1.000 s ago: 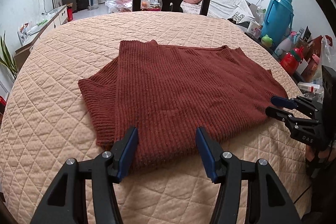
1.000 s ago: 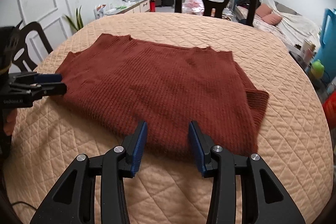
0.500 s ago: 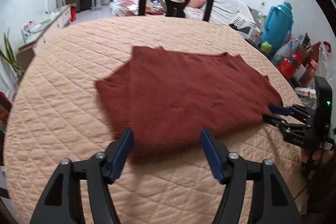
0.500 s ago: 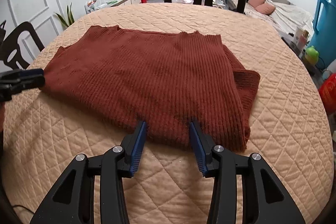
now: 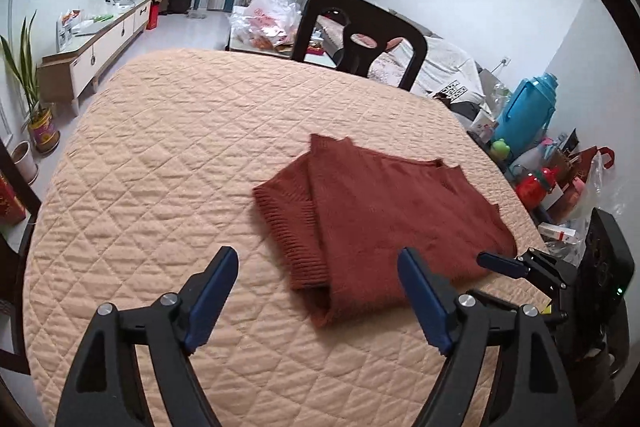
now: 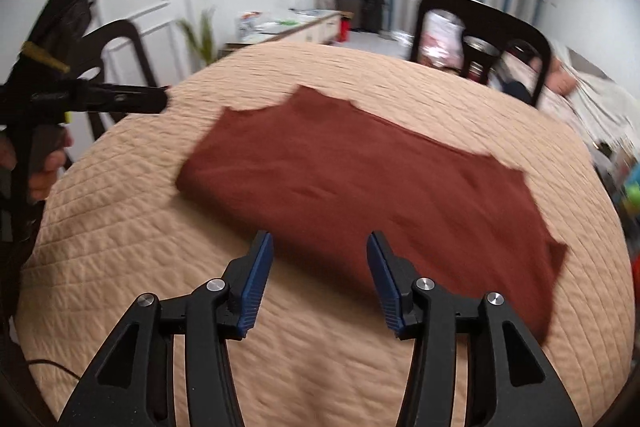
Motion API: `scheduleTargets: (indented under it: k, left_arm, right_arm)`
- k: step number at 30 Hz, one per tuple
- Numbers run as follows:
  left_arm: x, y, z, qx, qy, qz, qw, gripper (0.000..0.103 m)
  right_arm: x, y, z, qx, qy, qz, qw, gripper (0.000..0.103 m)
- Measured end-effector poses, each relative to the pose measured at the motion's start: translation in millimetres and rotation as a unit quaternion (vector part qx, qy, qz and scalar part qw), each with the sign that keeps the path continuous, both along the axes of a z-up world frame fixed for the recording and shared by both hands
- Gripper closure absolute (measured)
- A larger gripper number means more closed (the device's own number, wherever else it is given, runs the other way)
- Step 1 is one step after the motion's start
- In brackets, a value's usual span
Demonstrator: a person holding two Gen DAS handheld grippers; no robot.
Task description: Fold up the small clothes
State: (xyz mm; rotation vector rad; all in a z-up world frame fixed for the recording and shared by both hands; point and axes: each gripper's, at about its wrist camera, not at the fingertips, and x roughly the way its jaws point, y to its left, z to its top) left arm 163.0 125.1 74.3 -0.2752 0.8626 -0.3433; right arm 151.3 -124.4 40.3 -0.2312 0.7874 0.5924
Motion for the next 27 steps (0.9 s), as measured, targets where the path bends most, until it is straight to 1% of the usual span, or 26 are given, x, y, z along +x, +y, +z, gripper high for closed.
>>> scheduleTargets:
  k: [5, 8, 12, 13, 14, 15, 17, 19, 22, 24, 27]
  left_arm:
    - [1, 14, -7, -0.004, 0.011, 0.008, 0.9999, 0.019]
    - [4, 20, -9, -0.009, 0.014, 0.011, 0.9998, 0.019]
    - [8, 23, -11, -0.011, 0.015, 0.005, 0.9998, 0.019]
    - [10, 23, -12, -0.01, 0.016, 0.002, 0.9998, 0.019]
    - [13, 23, -12, -0.012, 0.018, 0.0, 0.9998, 0.018]
    - [16, 24, -13, -0.017, 0.02, -0.003, 0.9996, 0.018]
    - [26, 26, -17, -0.037, 0.034, -0.011, 0.9987, 0.018]
    - [35, 26, -21, -0.038, 0.045, -0.01, 0.9982, 0.018]
    - [43, 23, -24, -0.045, 0.05, -0.021, 0.9976, 0.018]
    - [48, 21, -25, -0.061, 0.053, -0.033, 0.9962, 0.018]
    - [57, 21, -27, -0.081, 0.058, -0.04, 0.9942, 0.016]
  right_arm:
    - [-3, 42, -9, -0.014, -0.007, 0.053, 0.998, 0.053]
    - [-6, 62, -14, -0.021, -0.007, 0.075, 0.997, 0.053]
    - [-7, 81, -19, -0.03, -0.009, 0.088, 0.996, 0.051]
    - [-7, 85, -20, -0.033, -0.01, 0.092, 0.995, 0.049]
    - [-6, 90, -22, -0.038, -0.013, 0.095, 0.995, 0.043]
    - [-6, 95, -23, -0.041, -0.016, 0.099, 0.994, 0.042]
    - [-5, 100, -27, -0.045, -0.017, 0.103, 0.994, 0.042]
    - [-2, 108, -30, -0.057, -0.02, 0.103, 0.993, 0.042]
    - [-3, 116, -33, -0.084, -0.032, 0.107, 0.99, 0.042]
    - [-3, 122, -38, -0.102, -0.037, 0.11, 0.988, 0.042]
    - [-1, 123, -38, -0.11, -0.046, 0.11, 0.987, 0.042]
